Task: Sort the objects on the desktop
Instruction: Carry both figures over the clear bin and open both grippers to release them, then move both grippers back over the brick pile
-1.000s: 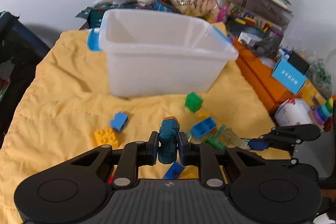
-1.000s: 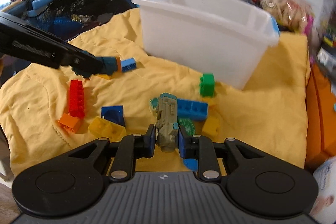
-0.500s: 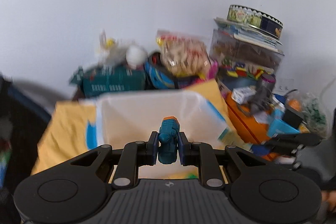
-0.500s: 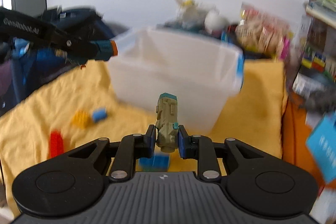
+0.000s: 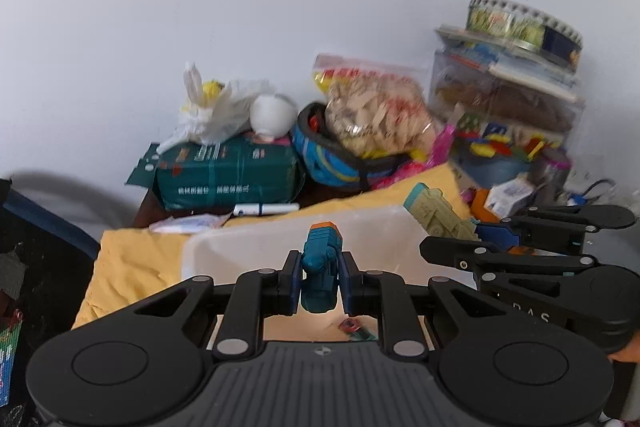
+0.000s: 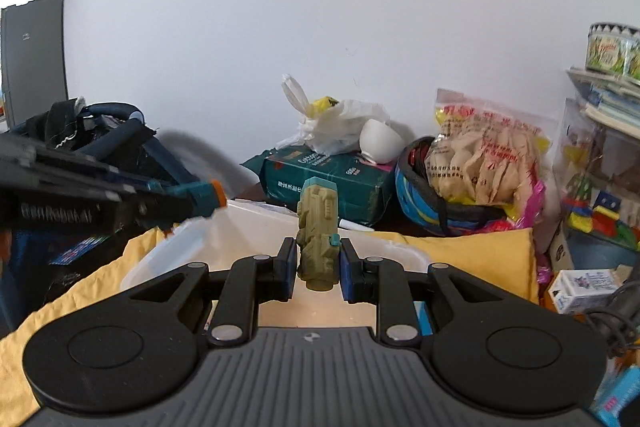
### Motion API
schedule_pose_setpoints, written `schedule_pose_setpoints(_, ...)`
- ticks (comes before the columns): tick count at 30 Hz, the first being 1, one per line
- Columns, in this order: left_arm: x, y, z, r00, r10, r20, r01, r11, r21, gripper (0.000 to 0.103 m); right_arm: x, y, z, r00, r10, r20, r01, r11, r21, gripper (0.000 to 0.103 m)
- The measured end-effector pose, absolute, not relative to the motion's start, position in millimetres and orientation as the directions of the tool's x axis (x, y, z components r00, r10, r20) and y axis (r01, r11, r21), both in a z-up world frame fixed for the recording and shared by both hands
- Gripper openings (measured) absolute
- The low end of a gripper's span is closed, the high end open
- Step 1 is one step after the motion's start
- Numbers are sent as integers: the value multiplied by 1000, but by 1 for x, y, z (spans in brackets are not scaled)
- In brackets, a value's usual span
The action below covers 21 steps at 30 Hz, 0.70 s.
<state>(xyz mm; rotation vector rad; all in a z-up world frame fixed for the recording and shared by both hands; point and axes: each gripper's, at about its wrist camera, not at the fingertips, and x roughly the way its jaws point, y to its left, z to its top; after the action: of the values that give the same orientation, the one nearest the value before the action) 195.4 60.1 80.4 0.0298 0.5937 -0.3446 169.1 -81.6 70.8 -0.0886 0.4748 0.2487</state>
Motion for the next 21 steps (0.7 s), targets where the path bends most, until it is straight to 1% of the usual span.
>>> schedule_pose_setpoints(3,205,57,61,756,-287,-589,317,947,-55,22,181,-75,56,838,214,-503,-256,967,-16,25)
schedule_pose_setpoints(6,214,52,46,737,-241,-631,302,953,-11,23,190,-71,43,818,208,-536,-249,968,-5,25)
schedule_pose_setpoints(9,219,52,35,701,-228,-676,283,959,-31,25,197,-67,30,803,184,-567,-232,973,-12,26)
schedule_pose_setpoints(10,217,53,33,701,-227,-676,274,961,-38,28,198,-66,27,803,169,-571,-220,975,-21,28)
schedule_pose_setpoints(11,214,54,33,704,-222,-674,268,963,-37,34,198,-65,23,804,152,-574,-211,977,-37,29)
schedule_pose_setpoints(14,198,54,38,721,-205,-662,262,965,-14,39,196,-66,19,797,155,-583,-222,974,-45,30)
schedule_pose_setpoints(15,191,54,41,729,-207,-653,267,964,-7,40,194,-67,19,799,153,-582,-219,975,-45,30)
schedule_pose_setpoints(16,184,55,44,737,-204,-644,266,964,0,44,190,-69,21,803,149,-577,-213,976,-44,30)
schedule_pose_setpoints(17,175,55,46,749,-193,-634,258,966,10,45,188,-70,22,807,150,-570,-209,977,-39,31)
schedule_pose_setpoints(19,152,57,51,785,-164,-598,231,972,37,45,179,-74,27,815,160,-557,-208,978,-22,38)
schedule_pose_setpoints(21,127,61,54,818,-164,-551,214,977,26,52,165,-76,31,824,173,-540,-218,976,-20,43)
